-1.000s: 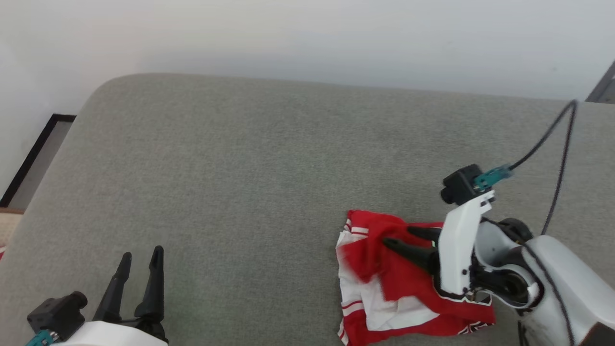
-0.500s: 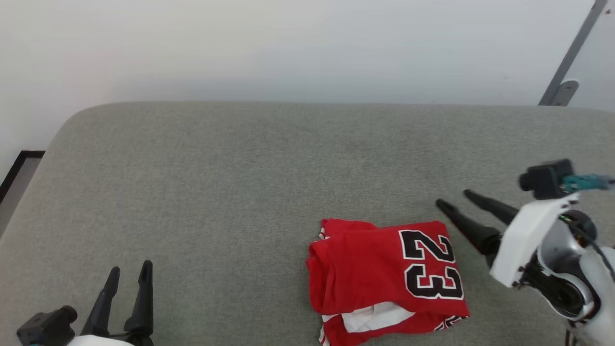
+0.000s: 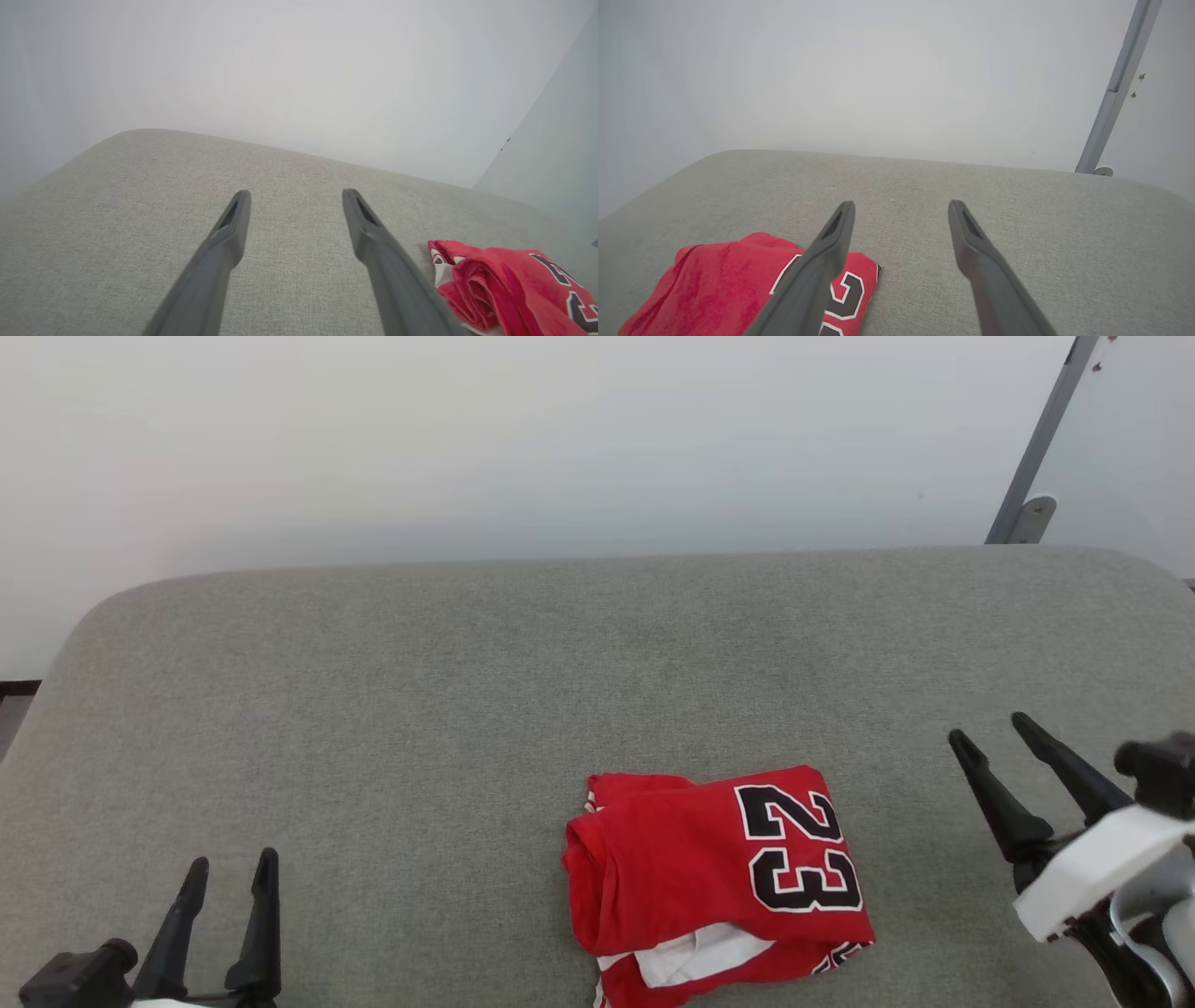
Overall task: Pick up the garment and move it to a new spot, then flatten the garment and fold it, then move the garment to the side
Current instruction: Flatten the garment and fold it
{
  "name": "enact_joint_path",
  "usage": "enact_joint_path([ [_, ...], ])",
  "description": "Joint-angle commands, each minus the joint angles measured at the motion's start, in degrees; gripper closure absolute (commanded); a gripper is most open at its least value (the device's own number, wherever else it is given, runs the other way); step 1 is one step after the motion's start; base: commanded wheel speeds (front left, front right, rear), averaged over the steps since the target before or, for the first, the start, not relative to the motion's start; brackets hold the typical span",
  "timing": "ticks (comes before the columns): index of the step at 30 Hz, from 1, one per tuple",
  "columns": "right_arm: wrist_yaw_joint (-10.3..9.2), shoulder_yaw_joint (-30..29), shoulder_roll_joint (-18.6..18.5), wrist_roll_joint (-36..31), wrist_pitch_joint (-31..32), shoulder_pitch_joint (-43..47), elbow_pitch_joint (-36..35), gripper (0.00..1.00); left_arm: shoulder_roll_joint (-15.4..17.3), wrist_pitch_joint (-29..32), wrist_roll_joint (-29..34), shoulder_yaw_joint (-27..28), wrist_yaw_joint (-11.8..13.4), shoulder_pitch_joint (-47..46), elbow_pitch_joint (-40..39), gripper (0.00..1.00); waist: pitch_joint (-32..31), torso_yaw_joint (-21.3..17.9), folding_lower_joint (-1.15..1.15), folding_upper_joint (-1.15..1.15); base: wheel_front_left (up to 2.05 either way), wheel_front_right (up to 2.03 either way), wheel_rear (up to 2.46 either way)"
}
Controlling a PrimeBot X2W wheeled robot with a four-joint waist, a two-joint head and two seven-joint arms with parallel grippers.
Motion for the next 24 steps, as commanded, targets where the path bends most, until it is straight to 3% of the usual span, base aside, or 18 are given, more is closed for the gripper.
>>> enact_joint_path([
  [1,0.00,-0.1,0.0,-1.0,-1.9,0.7,0.7,0.00,0.0,-0.3,0.6,0.4,-0.2,0.5,-0.2,0.00,-0.2,-0.2,0.00,0.00,0.00,0.00,0.00],
  [10,0.00,-2.4,1.3,-3.7,-9.9,3.9,7.0,0.00,-0.9,-0.3,4.2,2.9,-0.2,1.5,0.4,0.00,-1.1,-0.3,0.00,0.00,0.00,0.00,0.00],
  [24,0.00,-14.6,8.0,-9.9,-10.7,11.1,4.5,0.00,-1.4,-0.3,6.1,4.5,-0.2,2.4,-0.8,0.00,-1.5,1.0,0.00,0.00,0.00,0.00,0.00],
])
